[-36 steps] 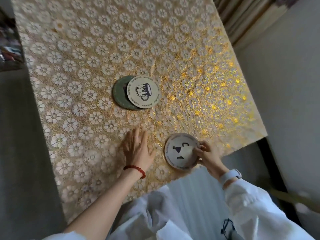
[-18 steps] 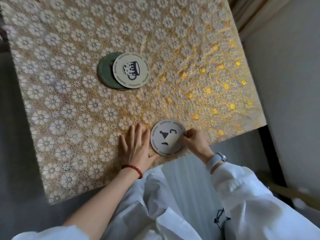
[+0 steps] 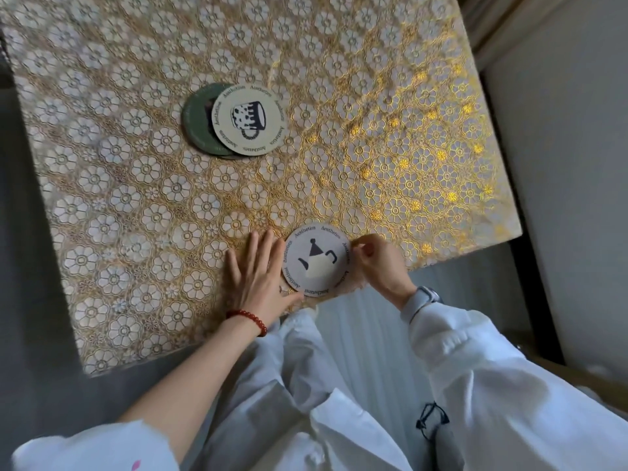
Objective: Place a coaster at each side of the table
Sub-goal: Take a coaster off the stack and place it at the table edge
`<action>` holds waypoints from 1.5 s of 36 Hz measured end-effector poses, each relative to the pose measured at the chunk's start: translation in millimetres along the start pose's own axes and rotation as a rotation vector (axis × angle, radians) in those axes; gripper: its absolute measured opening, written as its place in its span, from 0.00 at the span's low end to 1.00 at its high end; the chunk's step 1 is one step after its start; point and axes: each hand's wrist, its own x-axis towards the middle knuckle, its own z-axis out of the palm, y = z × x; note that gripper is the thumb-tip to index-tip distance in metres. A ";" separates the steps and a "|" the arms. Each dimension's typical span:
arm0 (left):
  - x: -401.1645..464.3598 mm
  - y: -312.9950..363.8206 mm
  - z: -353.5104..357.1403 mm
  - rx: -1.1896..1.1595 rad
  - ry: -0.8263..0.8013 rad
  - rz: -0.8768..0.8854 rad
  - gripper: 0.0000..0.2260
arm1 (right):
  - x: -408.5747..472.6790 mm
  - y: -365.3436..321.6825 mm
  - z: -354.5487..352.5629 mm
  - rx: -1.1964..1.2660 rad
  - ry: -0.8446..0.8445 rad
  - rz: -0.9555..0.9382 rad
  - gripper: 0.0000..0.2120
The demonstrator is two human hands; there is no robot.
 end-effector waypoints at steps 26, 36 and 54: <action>7.0 7.4 7.5 -0.010 0.027 -0.050 0.46 | 18.6 -2.2 3.5 0.059 0.048 0.011 0.06; 7.4 9.0 6.3 -0.012 0.010 -0.051 0.46 | 22.0 7.1 1.7 0.000 -0.007 0.009 0.07; 9.2 7.6 6.7 0.085 -0.014 -0.058 0.48 | 5.7 30.3 12.3 -0.615 0.013 -0.384 0.25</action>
